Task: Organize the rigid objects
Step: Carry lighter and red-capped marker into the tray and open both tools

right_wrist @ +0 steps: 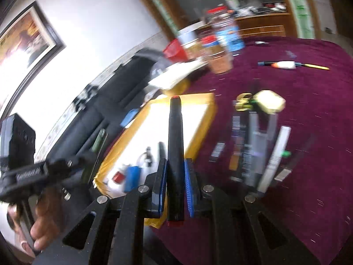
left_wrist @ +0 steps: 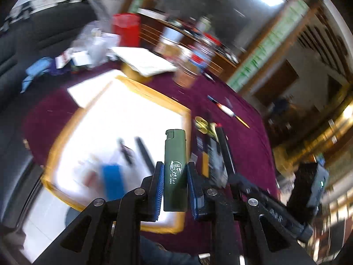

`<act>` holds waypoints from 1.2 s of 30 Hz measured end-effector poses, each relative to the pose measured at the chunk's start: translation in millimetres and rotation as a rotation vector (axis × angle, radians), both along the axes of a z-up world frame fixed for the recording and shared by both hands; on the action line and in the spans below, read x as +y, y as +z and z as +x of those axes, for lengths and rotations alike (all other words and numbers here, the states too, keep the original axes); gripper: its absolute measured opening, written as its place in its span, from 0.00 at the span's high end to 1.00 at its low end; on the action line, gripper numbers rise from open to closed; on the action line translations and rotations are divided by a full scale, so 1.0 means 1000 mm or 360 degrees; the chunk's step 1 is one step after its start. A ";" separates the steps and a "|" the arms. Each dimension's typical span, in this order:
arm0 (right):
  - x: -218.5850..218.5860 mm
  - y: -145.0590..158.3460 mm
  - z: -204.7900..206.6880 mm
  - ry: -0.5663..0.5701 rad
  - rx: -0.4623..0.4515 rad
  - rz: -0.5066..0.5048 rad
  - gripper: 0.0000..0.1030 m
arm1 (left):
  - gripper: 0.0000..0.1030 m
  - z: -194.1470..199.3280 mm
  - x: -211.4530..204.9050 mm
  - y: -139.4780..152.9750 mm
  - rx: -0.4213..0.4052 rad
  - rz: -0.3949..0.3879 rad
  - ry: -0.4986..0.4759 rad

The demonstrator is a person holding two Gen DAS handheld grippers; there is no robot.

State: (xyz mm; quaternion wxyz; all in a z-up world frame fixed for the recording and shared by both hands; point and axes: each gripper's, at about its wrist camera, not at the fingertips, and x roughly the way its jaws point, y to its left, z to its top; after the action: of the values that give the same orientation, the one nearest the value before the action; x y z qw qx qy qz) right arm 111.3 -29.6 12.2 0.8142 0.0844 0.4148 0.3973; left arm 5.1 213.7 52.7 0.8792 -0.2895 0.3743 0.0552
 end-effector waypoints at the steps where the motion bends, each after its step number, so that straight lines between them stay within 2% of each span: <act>1: 0.012 -0.002 0.002 0.0032 0.0011 -0.0012 0.86 | 0.81 0.001 0.009 -0.004 0.0005 -0.0001 0.0021; 6: 0.075 -0.025 0.018 0.0125 0.0063 -0.0182 0.85 | 0.81 0.030 0.049 -0.032 0.0103 -0.0026 0.0102; 11: 0.111 -0.049 0.031 0.0143 0.0079 -0.0365 0.85 | 0.81 0.052 0.066 -0.056 0.0219 -0.0014 0.0092; 14: 0.126 -0.058 0.038 0.0146 0.0061 -0.0477 0.85 | 0.81 0.067 0.074 -0.072 0.0321 0.0004 0.0111; 24: 0.150 -0.076 0.035 0.0157 -0.0070 -0.0735 0.85 | 0.80 0.092 0.084 -0.106 0.0520 0.0099 0.0175; 29: 0.154 -0.078 0.031 0.0184 -0.0143 -0.0788 0.85 | 0.80 0.089 0.087 -0.111 0.0520 0.0095 0.0199; 32: 0.152 -0.075 0.032 0.0188 -0.0134 -0.0752 0.80 | 0.64 0.085 0.087 -0.109 0.0489 0.0056 0.0183; 33: 0.146 -0.069 0.033 0.0179 -0.0106 -0.0685 0.78 | 0.56 0.083 0.084 -0.105 0.0464 0.0042 0.0173; 34: 0.141 -0.064 0.032 0.0166 -0.0104 -0.0640 0.69 | 0.49 0.081 0.080 -0.102 0.0444 0.0056 0.0172; 35: 0.133 -0.056 0.032 0.0147 -0.0121 -0.0590 0.63 | 0.38 0.079 0.075 -0.096 0.0419 0.0087 0.0179; 36: 0.126 -0.049 0.030 0.0128 -0.0137 -0.0555 0.61 | 0.37 0.073 0.067 -0.087 0.0372 0.0141 0.0187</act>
State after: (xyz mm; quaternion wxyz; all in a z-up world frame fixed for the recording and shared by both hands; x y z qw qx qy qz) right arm 141.5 96.7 -37.1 0.8169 -0.0919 0.4452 0.3549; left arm 78.1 281.1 -34.2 0.8369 -0.2634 0.4537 0.1564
